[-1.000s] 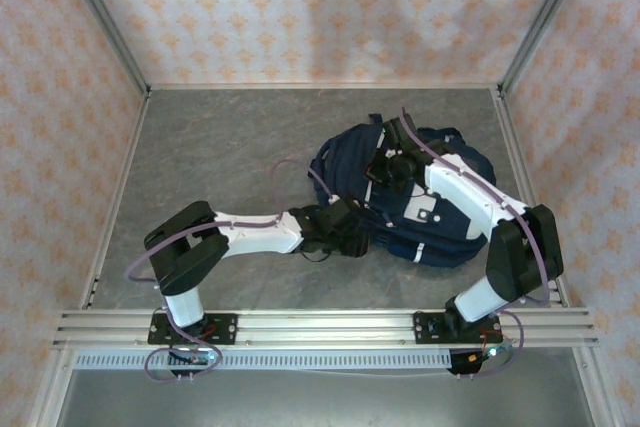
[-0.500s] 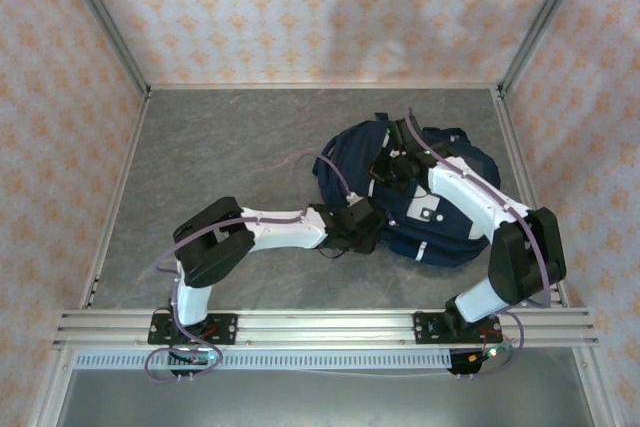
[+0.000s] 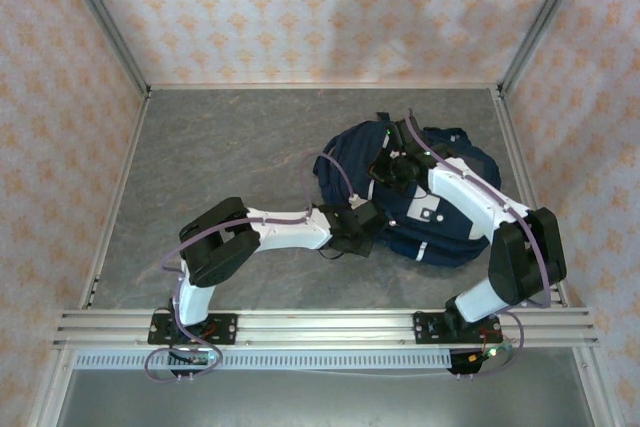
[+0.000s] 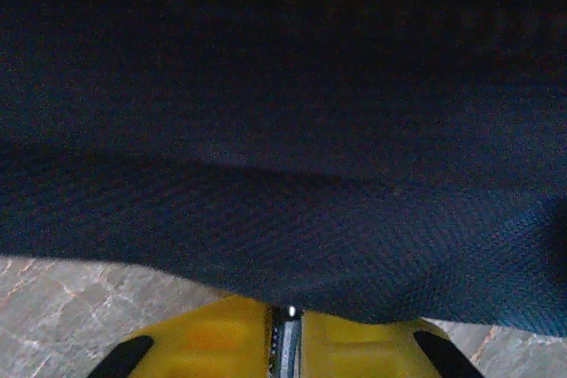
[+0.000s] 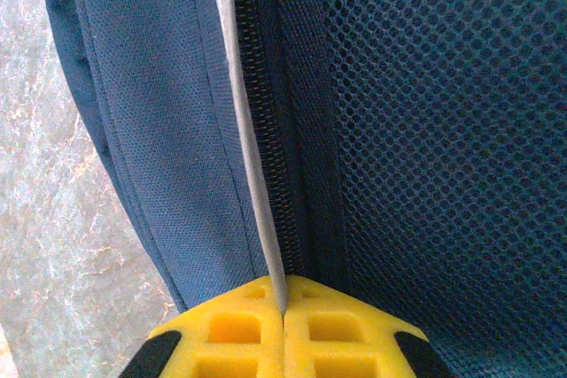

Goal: Pack the student bag

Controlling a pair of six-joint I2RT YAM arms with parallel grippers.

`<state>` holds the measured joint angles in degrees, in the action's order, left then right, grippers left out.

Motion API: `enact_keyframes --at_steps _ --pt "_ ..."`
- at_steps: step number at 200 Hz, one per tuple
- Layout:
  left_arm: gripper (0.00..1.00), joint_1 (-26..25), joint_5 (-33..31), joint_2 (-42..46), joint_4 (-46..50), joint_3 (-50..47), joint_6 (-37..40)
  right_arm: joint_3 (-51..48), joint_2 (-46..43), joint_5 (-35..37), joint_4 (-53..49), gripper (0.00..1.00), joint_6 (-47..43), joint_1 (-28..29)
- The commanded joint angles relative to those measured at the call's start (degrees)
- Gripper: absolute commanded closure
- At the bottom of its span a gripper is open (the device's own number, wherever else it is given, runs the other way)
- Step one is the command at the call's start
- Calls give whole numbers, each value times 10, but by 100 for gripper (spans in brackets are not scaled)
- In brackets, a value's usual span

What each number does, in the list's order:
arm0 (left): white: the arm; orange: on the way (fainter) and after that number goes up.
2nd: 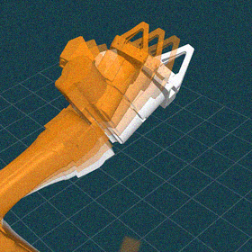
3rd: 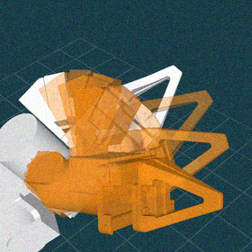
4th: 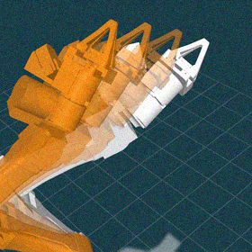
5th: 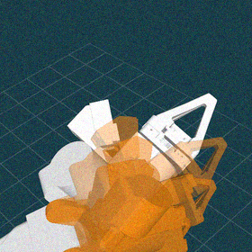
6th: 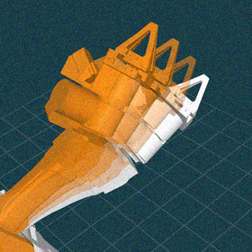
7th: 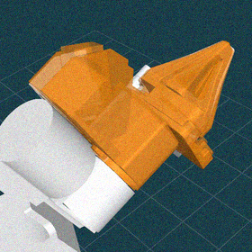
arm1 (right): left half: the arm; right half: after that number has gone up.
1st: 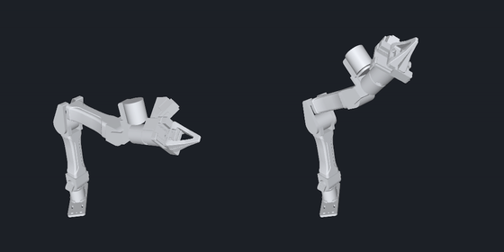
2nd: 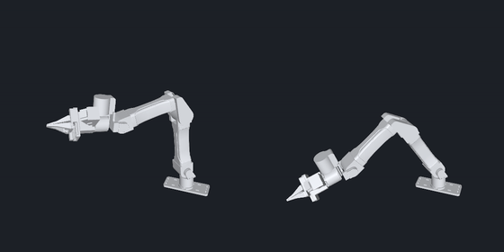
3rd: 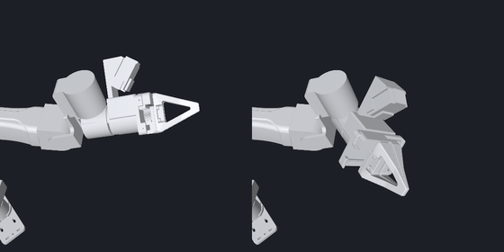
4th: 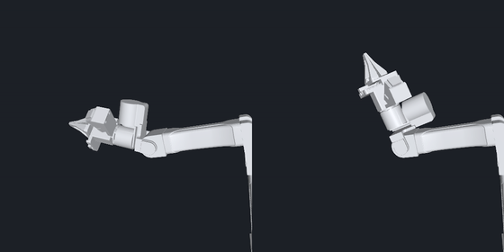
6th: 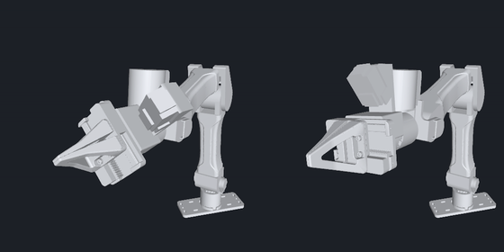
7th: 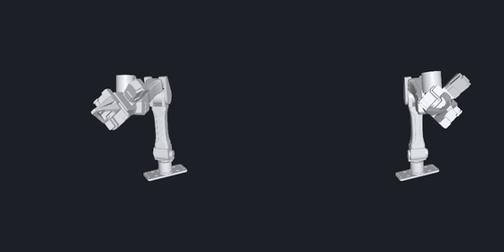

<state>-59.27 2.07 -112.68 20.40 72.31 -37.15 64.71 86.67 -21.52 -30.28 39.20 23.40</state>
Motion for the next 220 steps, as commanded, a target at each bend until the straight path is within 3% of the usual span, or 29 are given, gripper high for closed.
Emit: enact_keyframes --at_steps 1,12,133,165,179,190,220 --pt "95 0 -22 -11 27 12 11 -14 -21 6 -6 100 0 -5" --pt "100 -1 -25 -6 33 11 15 -15 -24 11 -13 100 -9 -5" --pt "100 69 -30 103 53 -71 37 -19 -33 49 -83 100 -110 -4" --pt "100 78 -10 101 52 -68 48 -2 -75 69 -88 60 -118 -4" --pt "100 78 -5 102 49 -67 46 7 -108 96 -115 56 -108 -4" --pt "100 78 3 104 42 -71 41 3 -140 117 -145 58 -84 -4" --pt "100 78 20 112 37 -71 30 -72 -228 112 -235 79 30 4"
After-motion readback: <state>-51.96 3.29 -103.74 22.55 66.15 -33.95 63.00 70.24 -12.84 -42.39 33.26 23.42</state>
